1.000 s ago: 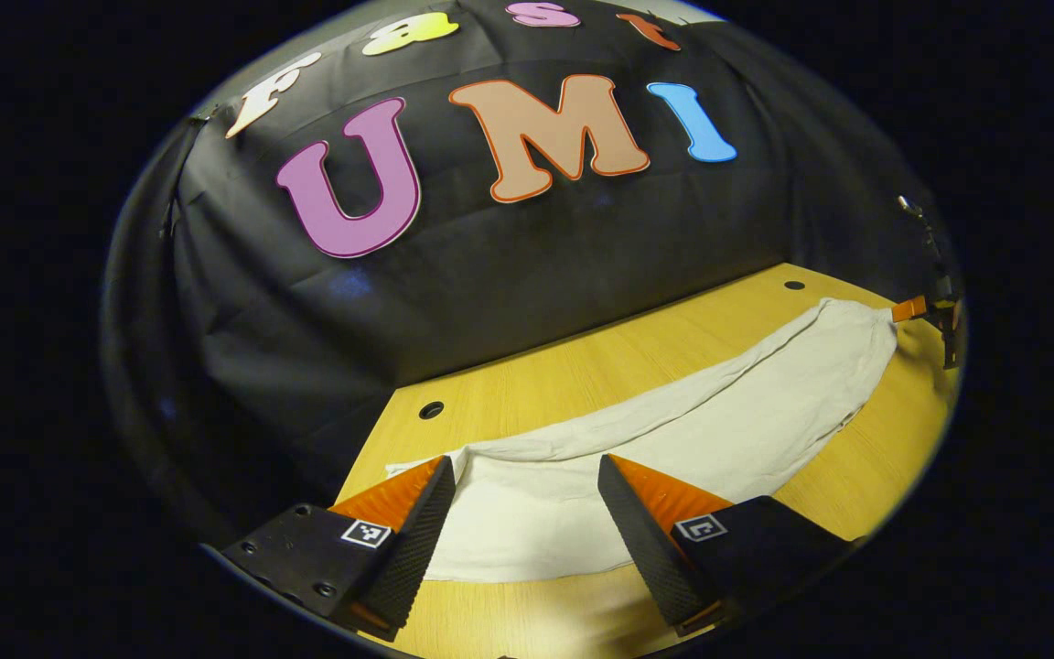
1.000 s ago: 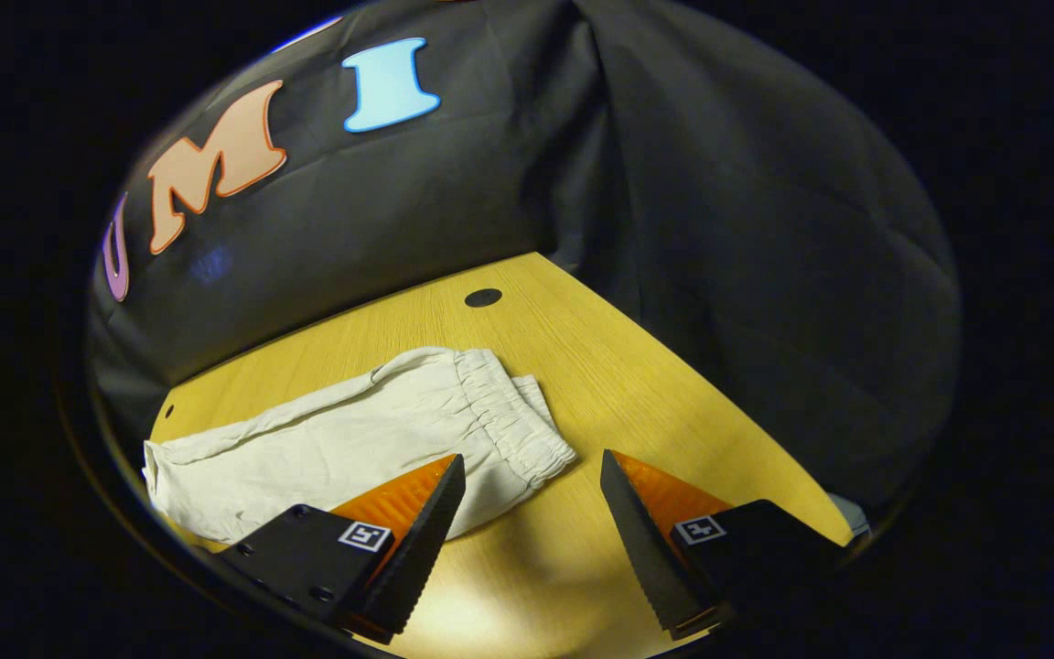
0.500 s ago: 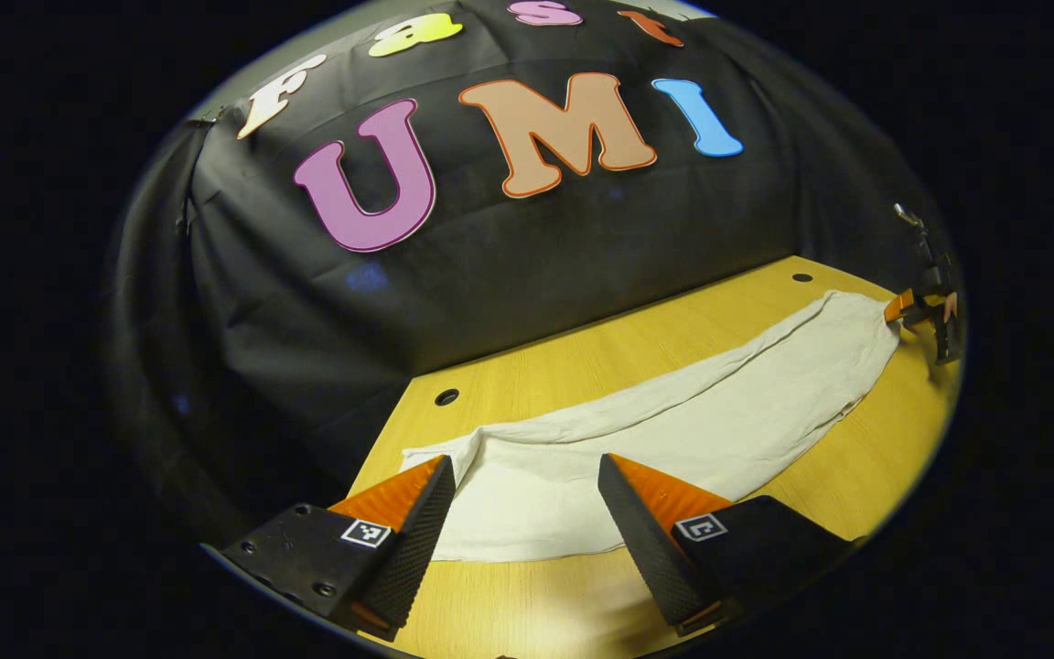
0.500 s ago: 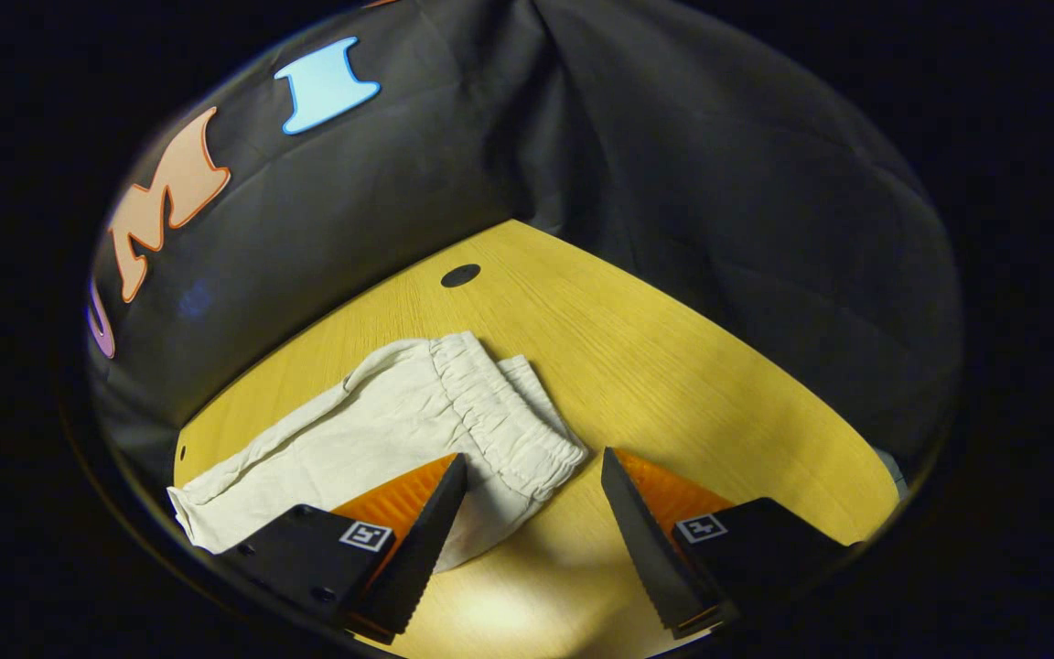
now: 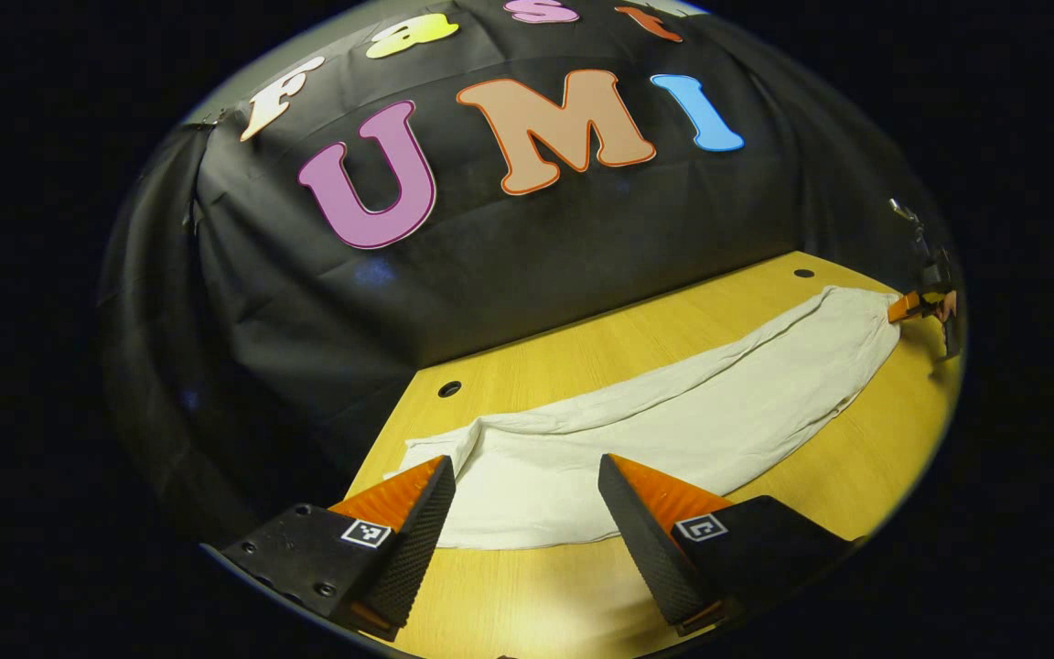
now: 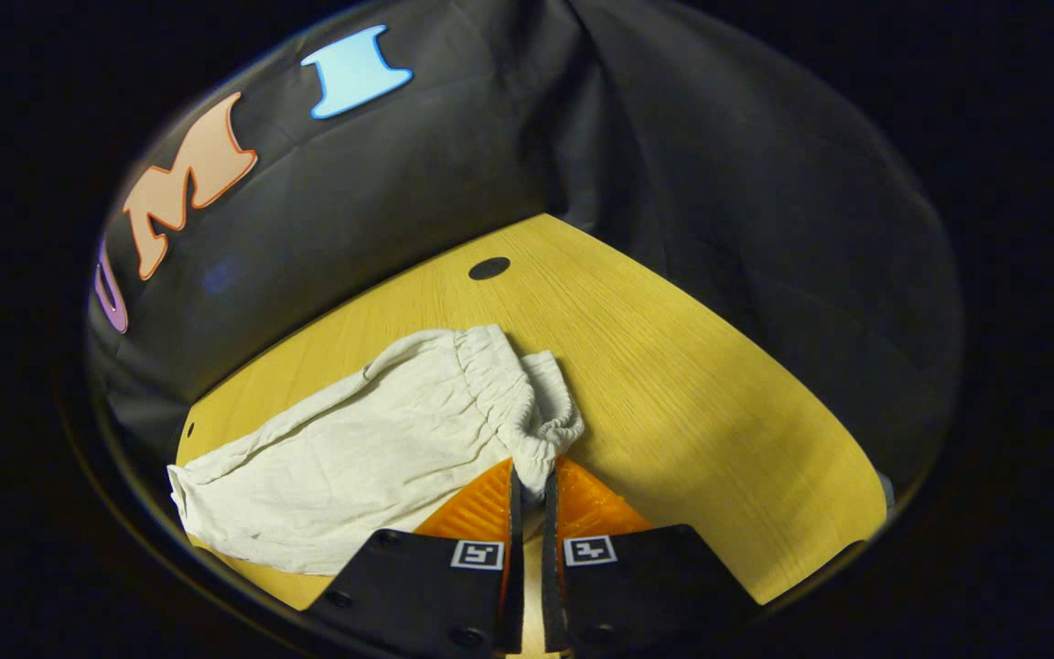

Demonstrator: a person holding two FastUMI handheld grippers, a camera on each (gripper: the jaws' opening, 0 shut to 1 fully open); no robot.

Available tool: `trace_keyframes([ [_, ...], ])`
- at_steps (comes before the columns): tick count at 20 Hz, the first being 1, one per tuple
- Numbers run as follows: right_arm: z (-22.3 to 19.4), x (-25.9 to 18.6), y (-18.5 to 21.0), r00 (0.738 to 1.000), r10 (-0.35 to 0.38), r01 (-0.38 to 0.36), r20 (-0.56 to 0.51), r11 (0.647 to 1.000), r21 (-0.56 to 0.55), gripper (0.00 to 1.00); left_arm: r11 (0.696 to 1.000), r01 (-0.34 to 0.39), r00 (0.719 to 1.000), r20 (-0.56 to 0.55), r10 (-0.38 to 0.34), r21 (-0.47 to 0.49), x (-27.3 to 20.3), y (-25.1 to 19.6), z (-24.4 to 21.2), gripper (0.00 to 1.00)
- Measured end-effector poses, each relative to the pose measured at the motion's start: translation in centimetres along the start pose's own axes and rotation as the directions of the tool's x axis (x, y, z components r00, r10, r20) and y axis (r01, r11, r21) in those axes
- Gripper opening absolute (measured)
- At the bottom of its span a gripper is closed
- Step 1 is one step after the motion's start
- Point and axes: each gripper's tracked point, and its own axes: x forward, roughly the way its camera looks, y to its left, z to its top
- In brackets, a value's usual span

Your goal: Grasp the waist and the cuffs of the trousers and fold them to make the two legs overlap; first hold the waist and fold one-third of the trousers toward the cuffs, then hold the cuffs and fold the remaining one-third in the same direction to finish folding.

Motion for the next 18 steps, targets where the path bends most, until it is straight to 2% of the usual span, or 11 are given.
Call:
trace_keyframes([
  [1, 0.6, -0.6, 0.4, 1.000, 0.017, -0.017, 0.002, 1.000, -0.017, 0.05, 1.000, 0.001, 1.000, 0.007, -0.001, -0.014, -0.1, -0.2, 0.3, 0.96],
  [2, 1.2, -1.1, 0.9, 0.999, 0.035, -0.034, 0.015, 0.999, -0.032, 0.10, 1.000, 0.004, 1.000, 0.014, -0.003, -0.025, -0.2, -0.5, 0.6, 0.96],
  [9, 6.7, -4.1, 7.2, 0.980, 0.153, -0.146, 0.125, 0.987, -0.063, 0.10, 0.992, 0.008, 1.000, 0.022, -0.005, -0.129, 0.6, 0.8, 0.7, 0.96],
  [12, 7.4, -5.5, 10.3, 0.971, 0.189, -0.179, 0.144, 0.980, -0.084, 0.10, 0.986, 0.002, 0.999, 0.036, 0.004, -0.165, 0.6, 2.4, 0.7, 0.96],
  [18, 7.8, -8.0, 16.5, 0.950, 0.261, -0.247, 0.169, 0.964, -0.101, 0.10, 0.984, -0.001, 1.000, 0.031, 0.007, -0.177, 0.1, 5.3, -0.6, 0.96],
])
